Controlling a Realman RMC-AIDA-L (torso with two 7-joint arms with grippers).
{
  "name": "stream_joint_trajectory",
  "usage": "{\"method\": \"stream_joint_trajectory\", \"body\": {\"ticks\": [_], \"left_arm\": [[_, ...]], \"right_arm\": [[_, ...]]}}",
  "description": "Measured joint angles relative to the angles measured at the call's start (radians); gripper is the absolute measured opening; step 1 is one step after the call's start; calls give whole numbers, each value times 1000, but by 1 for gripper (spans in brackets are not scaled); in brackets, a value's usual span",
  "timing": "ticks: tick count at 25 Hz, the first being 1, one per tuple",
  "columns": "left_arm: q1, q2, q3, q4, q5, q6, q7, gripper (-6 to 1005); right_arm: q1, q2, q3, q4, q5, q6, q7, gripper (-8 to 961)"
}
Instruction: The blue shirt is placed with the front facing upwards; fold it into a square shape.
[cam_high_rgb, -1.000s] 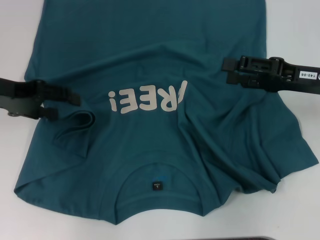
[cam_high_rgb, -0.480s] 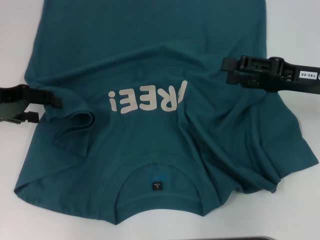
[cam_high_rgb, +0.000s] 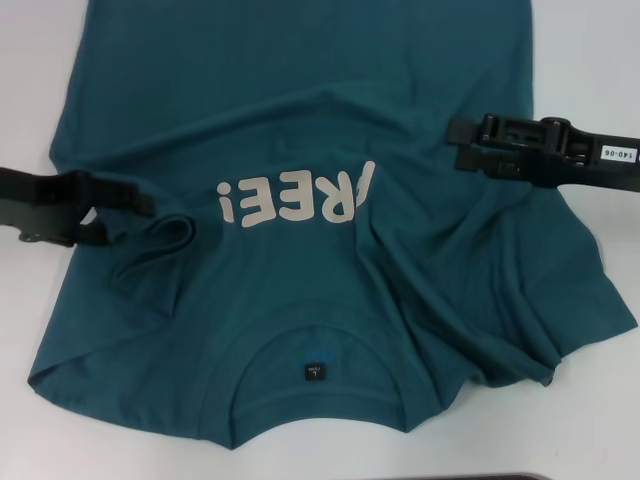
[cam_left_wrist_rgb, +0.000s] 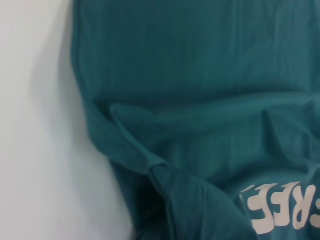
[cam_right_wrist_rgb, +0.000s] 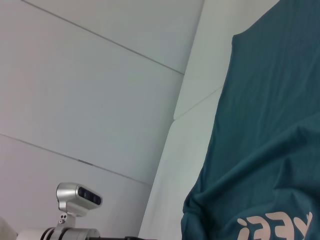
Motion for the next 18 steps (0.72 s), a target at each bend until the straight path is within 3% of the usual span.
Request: {"method": "stream_joint_trajectory", "body": {"ticks": [11, 18], "left_arm": [[-52, -8, -7, 3, -35, -20, -4, 843], [-58, -14, -3, 4, -152, -86, 6, 842]], "right_arm": [[-2, 0, 0, 0, 0, 0, 0, 884], [-1, 0, 0, 0, 0, 0, 0, 884]]}}
